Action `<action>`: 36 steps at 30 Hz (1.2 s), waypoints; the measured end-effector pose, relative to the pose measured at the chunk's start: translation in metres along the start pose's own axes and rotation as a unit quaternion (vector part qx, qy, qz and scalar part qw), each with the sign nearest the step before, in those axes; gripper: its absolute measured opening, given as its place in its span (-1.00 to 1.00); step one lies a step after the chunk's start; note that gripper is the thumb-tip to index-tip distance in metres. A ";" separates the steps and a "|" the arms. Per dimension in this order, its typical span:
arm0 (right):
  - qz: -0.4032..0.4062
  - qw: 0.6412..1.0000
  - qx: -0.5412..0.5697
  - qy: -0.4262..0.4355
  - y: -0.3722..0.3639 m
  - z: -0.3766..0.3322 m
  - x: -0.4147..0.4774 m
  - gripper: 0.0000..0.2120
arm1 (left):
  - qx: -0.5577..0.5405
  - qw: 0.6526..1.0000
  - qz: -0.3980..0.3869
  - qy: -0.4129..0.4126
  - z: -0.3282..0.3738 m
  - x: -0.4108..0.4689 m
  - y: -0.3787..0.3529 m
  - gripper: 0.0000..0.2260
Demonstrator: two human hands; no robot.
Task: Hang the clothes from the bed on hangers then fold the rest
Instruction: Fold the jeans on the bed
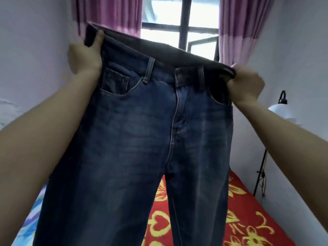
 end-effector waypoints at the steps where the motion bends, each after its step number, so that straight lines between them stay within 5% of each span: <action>1: -0.009 1.000 -0.010 0.025 -0.003 0.001 -0.007 -0.70 | -0.007 0.999 -0.028 -0.031 -0.008 -0.006 -0.014 -0.48; 11: -0.088 0.991 -0.096 0.037 -0.057 0.109 -0.031 -0.67 | 0.033 0.987 -0.158 0.012 -0.086 -0.096 -0.154 -0.53; 17: -0.164 0.972 -0.162 -0.049 -0.117 0.269 -0.027 -0.72 | 0.014 0.967 -0.254 0.030 -0.107 -0.196 -0.337 -0.55; 21: -0.234 0.950 -0.194 -0.073 -0.188 0.379 -0.047 -0.73 | 0.059 0.936 -0.328 0.111 -0.167 -0.281 -0.466 -0.52; 23: -0.288 0.933 -0.192 -0.099 -0.238 0.428 -0.074 -0.75 | 0.124 0.902 -0.372 0.178 -0.225 -0.337 -0.517 -0.45; 26: -0.418 0.876 -0.168 -0.169 -0.315 0.488 -0.160 -0.39 | 0.268 0.821 -0.422 0.276 -0.329 -0.435 -0.531 -0.11; 30: -0.595 0.747 -0.169 -0.245 -0.349 0.538 -0.346 -0.24 | 0.401 0.682 -0.519 0.324 -0.449 -0.585 -0.443 0.00; 36: -0.704 0.584 -0.168 -0.368 -0.294 0.549 -0.572 -0.35 | 0.532 0.503 -0.561 0.386 -0.535 -0.727 -0.242 -0.09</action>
Point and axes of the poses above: each hand's wrist, its own x-axis towards the middle knuckle, its own y-axis out of the back of the hand, z = x × y, the point moved 8 cm from there along x, towards the middle knuckle, and after that the axes turned 4 degrees about -x, right-handed, at the moved point
